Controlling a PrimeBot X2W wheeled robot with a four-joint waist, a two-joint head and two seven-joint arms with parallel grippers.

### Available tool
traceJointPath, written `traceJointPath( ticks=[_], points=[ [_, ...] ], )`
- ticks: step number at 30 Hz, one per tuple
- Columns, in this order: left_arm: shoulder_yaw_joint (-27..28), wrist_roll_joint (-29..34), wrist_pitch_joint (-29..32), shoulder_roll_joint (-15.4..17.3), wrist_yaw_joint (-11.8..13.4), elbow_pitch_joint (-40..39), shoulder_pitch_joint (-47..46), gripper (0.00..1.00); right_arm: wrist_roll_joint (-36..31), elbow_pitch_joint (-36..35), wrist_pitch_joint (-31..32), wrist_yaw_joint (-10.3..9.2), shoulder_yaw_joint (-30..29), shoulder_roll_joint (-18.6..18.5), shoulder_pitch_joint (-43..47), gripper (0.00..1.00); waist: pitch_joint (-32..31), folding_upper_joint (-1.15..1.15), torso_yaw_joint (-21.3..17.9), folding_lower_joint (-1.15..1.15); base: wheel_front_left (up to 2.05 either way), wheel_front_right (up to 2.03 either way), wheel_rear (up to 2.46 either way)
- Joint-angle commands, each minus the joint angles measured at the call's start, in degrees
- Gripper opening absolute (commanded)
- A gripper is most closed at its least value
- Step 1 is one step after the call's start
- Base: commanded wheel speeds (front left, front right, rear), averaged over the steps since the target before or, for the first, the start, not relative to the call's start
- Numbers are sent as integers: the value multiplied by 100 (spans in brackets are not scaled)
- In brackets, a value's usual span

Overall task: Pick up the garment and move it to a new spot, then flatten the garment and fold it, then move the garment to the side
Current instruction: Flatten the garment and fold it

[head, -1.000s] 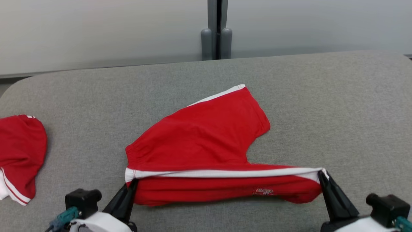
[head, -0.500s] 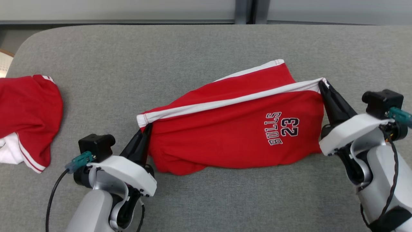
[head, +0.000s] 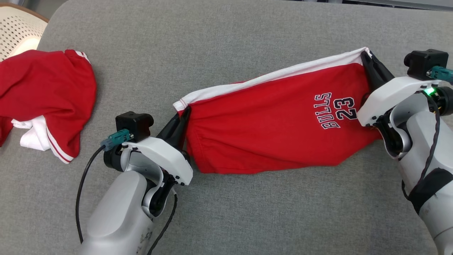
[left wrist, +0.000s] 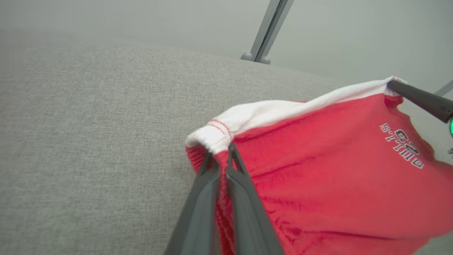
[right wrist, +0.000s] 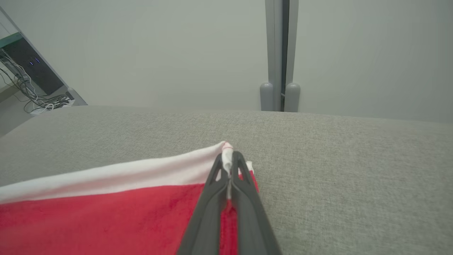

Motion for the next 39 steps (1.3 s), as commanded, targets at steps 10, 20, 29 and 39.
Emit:
traceJointPath(
  ticks=[10,20,29,39],
  points=[
    [-154,91,-407,65,210,388,-138,100,263,405,-905,-12,704,59,-132,100,-57,0,-148,0,0,0,0],
    [237,378,-1121,379,1006,-474,562,100,-248,-788,-1204,-10,35,76,722,100,-393,0,-564,0,0,0,0],
    [476,855,-1253,717,1312,-1416,1100,100,-1037,-2386,-1197,-9,-944,339,2395,100,-767,0,-842,0,0,0,0],
    [441,1175,-1258,965,1371,-1721,1693,100,-1543,-3367,-870,-8,-1410,646,3747,100,-1118,0,-1077,0,0,0,0]
  ],
)
